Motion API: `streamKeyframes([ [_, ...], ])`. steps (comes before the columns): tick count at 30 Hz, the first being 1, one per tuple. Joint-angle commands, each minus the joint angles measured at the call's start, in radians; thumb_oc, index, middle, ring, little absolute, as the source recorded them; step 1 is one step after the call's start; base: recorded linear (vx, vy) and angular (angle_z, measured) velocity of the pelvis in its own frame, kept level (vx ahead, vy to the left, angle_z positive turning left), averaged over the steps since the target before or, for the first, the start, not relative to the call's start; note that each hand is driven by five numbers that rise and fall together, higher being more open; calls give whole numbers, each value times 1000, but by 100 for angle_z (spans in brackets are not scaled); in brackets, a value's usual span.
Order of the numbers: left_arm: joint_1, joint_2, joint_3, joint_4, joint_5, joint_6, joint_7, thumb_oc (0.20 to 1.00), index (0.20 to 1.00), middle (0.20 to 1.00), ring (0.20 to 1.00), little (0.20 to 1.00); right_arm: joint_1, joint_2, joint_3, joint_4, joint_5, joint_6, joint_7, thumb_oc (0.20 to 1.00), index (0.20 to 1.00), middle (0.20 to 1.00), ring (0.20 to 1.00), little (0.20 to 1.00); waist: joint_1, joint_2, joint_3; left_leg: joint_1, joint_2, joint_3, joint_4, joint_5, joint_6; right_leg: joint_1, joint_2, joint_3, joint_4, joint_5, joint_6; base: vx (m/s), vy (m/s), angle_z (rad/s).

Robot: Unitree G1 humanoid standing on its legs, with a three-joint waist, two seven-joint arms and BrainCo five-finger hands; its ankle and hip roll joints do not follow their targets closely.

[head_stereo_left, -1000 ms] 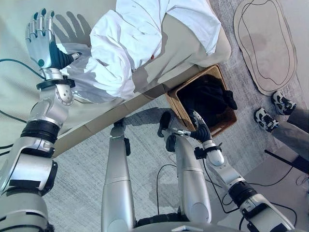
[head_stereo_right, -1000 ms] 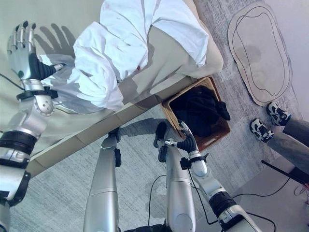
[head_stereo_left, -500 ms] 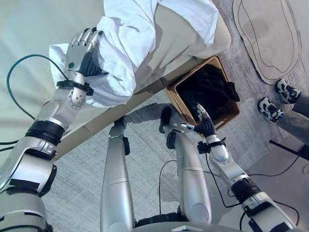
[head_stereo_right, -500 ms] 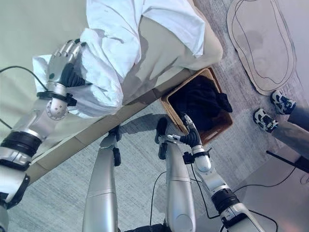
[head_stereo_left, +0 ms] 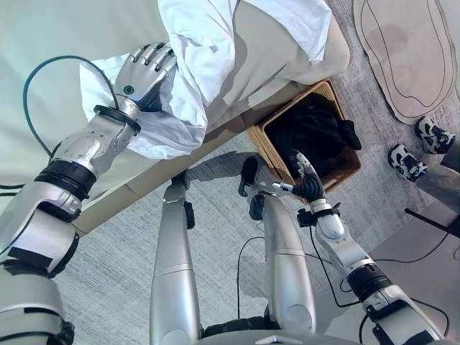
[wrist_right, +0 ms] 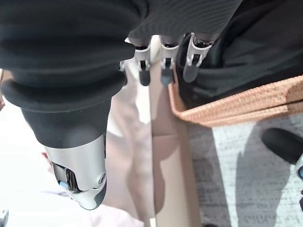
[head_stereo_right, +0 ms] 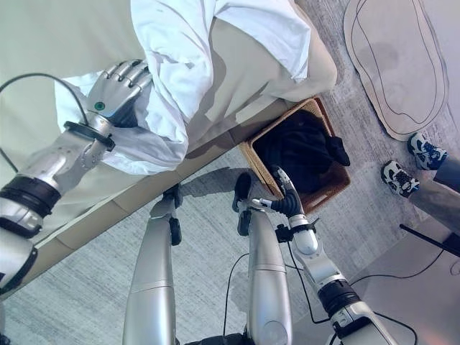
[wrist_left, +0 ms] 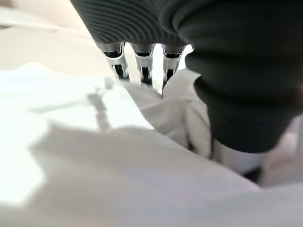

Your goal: Pick up clothes into the bucket

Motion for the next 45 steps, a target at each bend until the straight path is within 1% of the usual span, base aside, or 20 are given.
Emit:
streamKeyframes([
  [1, 31, -9, 46, -28, 17, -13, -11, 200, 200, 200, 200, 200, 64, -50, -49, -74, 0, -47, -2, 1000, 1000, 1000, 1000, 1000, -6, 37, -13, 9, 9, 15, 60, -88, 38, 37, -44, 27, -133, 129, 107, 0, 0, 0],
  [8, 145, -22, 134, -49, -4, -23, 10, 200, 200, 200, 200, 200, 68, -36, -53, -57, -15, -44, -11, 1000, 1000, 1000, 1000, 1000, 6, 49, -22, 75, 4, 27, 21, -80, 38, 91, -48, 28, -158, 136, 111, -8, 4, 0],
  [9, 194, -33, 167, -60, -11, -28, 20, 200, 200, 200, 200, 200, 70, -30, -58, -41, -22, -41, -17, 1000, 1000, 1000, 1000, 1000, 12, 52, -27, 100, -3, 38, -7, -43, 44, 115, -55, 18, -181, 165, 100, -58, 21, -2],
  [12, 259, -56, 213, -76, -31, -38, 33, 200, 200, 200, 200, 200, 72, -21, -61, -29, -30, -36, -25, 1000, 1000, 1000, 1000, 1000, 19, 58, -37, 149, -6, 41, -36, -38, 43, 160, -60, 14, -203, 170, 102, 1, 5, 1],
  [15, 386, -99, 291, -131, -72, -68, 46, 200, 200, 200, 200, 200, 78, -4, -75, 9, -40, -24, -38, 1000, 1000, 1000, 1000, 1000, 43, 69, -62, 252, -10, 43, -101, -25, 37, 263, -69, 5, -257, 179, 106, 64, -23, 5],
  [18, 458, -125, 328, -162, -89, -81, 47, 200, 200, 200, 200, 200, 82, 2, -79, 20, -49, -17, -41, 1000, 1000, 1000, 1000, 1000, 51, 73, -75, 319, -10, 40, -144, -18, 36, 328, -70, -3, -292, 186, 108, 82, -26, 4],
  [23, 603, -223, 395, -230, -185, -139, 34, 200, 200, 200, 200, 200, 81, 19, -92, 72, -60, -1, -53, 1000, 1000, 1000, 1000, 1000, 76, 83, -114, 470, -10, 30, -243, 0, 28, 488, -73, -31, -377, 194, 112, 125, -44, 9],
  [24, 659, -257, 409, -263, -227, -164, 17, 200, 200, 200, 200, 200, 81, 26, -95, 82, -64, 8, -50, 1000, 1000, 1000, 1000, 1000, 85, 86, -132, 518, -9, 28, -265, 1, 27, 536, -71, -38, -400, 193, 113, 140, -37, 16],
  [25, 661, -257, 410, -265, -227, -164, 16, 200, 200, 200, 200, 200, 82, 25, -94, 82, -64, 8, -50, 1000, 1000, 1000, 1000, 1000, 85, 86, -130, 521, -9, 27, -267, 1, 27, 539, -71, -39, -402, 194, 113, 178, -55, 11],
  [26, 710, -292, 424, -327, -276, -191, -11, 200, 200, 200, 200, 200, 84, 29, -100, 97, -72, 16, -55, 1000, 1000, 1000, 1000, 1000, 96, 90, -147, 566, -8, 22, -286, 2, 26, 590, -67, -48, -424, 192, 113, 76, -33, 5],
  [27, 711, -291, 425, -329, -277, -191, -12, 200, 200, 200, 200, 200, 84, 29, -99, 97, -72, 16, -55, 1000, 1000, 1000, 1000, 1000, 94, 90, -147, 565, -10, 21, -291, 8, 27, 591, -68, -49, -429, 198, 112, 164, -59, 9],
  [29, 766, -322, 446, -432, -351, -228, -52, 200, 200, 200, 200, 200, 83, 36, -103, 105, -85, 25, -58, 1000, 1000, 1000, 1000, 1000, 108, 96, -172, 625, -5, 19, -312, 0, 24, 655, -64, -61, -454, 189, 113, 121, -37, 13],
  [32, 788, -323, 454, -502, -399, -247, -78, 200, 200, 200, 200, 200, 78, 35, -93, 106, -113, 33, -58, 1000, 1000, 1000, 1000, 1000, 113, 99, -189, 657, -6, 14, -331, 7, 23, 691, -63, -67, -473, 193, 114, 105, -27, 6],
  [33, 790, -325, 449, -578, -442, -269, -98, 200, 200, 200, 200, 200, 61, 12, -66, 79, -185, 41, -57, 1000, 1000, 1000, 1000, 1000, 120, 103, -206, 694, -4, 11, -345, -1, 21, 725, -58, -72, -480, 183, 115, 63, -13, 5],
  [34, 790, -325, 450, -579, -443, -268, -99, 200, 200, 200, 200, 200, 61, 12, -66, 78, -186, 41, -57, 1000, 1000, 1000, 1000, 1000, 118, 102, -206, 692, -5, 11, -349, 5, 21, 725, -59, -73, -484, 189, 115, 112, -20, 2],
  [37, 753, -334, 433, -676, -525, -289, -145, 200, 200, 200, 200, 200, 1, -29, 5, 34, -300, 54, -40, 1000, 1000, 1000, 1000, 1000, 122, 99, -248, 752, 5, 11, -374, -4, 18, 780, -47, -79, -502, 177, 118, 116, -19, 4],
  [40, 735, -329, 430, -710, -543, -283, -163, 200, 200, 200, 200, 200, -12, -39, 27, -16, -305, 51, -14, 1000, 1000, 1000, 1000, 1000, 118, 93, -267, 771, 6, 13, -383, 0, 18, 800, -41, -81, -519, 181, 119, 59, -16, 0],
  [42, 708, -323, 421, -757, -553, -285, -188, 200, 200, 200, 200, 200, -16, -45, 45, -72, -261, 39, 37, 1000, 1000, 1000, 1000, 1000, 117, 89, -284, 793, 9, 12, -391, -2, 17, 822, -35, -85, -528, 177, 119, 101, -27, -1],
  [43, 691, -317, 423, -802, -573, -283, -213, 200, 200, 200, 200, 200, -5, -44, 52, -121, -182, 32, 101, 1000, 1000, 1000, 1000, 1000, 117, 85, -304, 817, 13, 12, -406, -2, 15, 842, -30, -89, -538, 173, 120, 130, -21, -1],
  [45, 677, -306, 425, -837, -597, -289, -240, 200, 200, 200, 200, 200, -2, -58, 55, -168, -177, 33, 130, 1000, 1000, 1000, 1000, 1000, 119, 84, -323, 841, 14, 12, -420, -3, 15, 864, -27, -92, -544, 168, 119, 113, -11, 1],
])
